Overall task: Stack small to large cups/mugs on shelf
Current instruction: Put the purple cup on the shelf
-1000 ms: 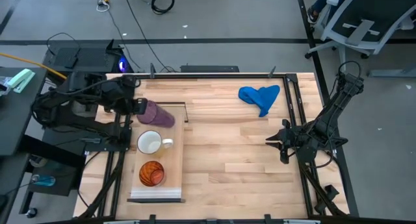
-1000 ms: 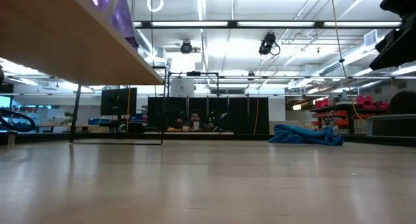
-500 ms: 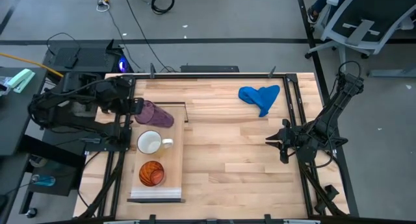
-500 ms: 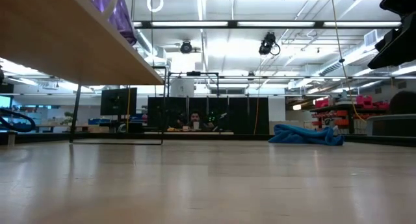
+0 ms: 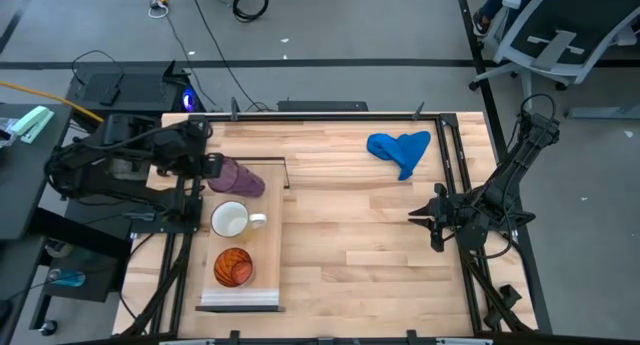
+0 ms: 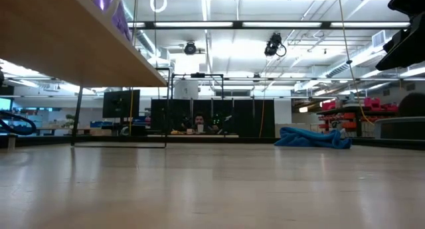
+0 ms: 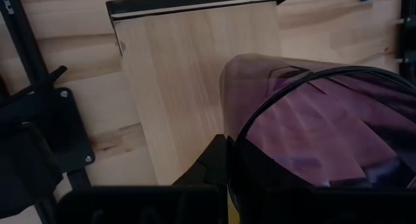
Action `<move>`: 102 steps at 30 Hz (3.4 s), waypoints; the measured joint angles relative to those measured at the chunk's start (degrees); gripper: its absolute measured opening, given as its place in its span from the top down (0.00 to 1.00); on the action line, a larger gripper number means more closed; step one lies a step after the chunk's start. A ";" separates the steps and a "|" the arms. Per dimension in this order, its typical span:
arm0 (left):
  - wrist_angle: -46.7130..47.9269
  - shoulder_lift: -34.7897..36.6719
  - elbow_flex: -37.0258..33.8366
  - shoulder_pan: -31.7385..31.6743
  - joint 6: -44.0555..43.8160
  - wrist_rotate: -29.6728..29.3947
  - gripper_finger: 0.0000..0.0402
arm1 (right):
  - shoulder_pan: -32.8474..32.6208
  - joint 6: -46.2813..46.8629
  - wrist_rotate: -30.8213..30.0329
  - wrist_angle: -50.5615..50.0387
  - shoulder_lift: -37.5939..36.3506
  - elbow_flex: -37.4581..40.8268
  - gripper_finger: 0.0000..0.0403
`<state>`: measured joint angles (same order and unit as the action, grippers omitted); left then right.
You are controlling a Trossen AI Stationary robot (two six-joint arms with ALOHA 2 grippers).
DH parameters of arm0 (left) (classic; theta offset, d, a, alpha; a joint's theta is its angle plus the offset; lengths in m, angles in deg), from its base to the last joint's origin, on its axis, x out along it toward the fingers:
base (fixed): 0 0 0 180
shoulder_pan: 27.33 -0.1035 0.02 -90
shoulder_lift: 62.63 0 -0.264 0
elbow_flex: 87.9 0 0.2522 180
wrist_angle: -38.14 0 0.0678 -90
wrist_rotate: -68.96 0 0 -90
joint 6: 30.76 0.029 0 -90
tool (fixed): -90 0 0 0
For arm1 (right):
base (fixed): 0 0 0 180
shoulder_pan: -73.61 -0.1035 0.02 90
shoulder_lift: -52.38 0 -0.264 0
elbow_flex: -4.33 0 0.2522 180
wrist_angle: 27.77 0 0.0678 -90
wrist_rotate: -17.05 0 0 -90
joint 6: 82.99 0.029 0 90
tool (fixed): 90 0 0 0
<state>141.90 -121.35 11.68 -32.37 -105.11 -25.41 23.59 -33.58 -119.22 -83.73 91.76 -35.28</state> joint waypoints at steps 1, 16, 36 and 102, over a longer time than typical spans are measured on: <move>0.06 0.06 0.00 0.00 -0.24 -0.05 0.97 | 0.00 -0.02 0.01 0.00 -0.01 0.00 0.79; 0.02 0.00 0.00 0.00 -1.93 -0.50 0.97 | 0.00 -0.26 0.01 -0.02 -0.01 0.00 0.79; 0.02 -0.15 0.00 0.00 -3.04 -1.08 0.97 | 0.00 -0.26 0.01 0.00 -0.01 0.00 0.79; -0.02 3.41 -3.67 0.04 -2.51 1.57 0.82 | 0.02 0.17 -0.86 0.04 0.01 0.00 0.79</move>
<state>141.88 -117.94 8.01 -32.32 -107.62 -23.83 23.61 -33.41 -120.08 -83.68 91.77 -35.28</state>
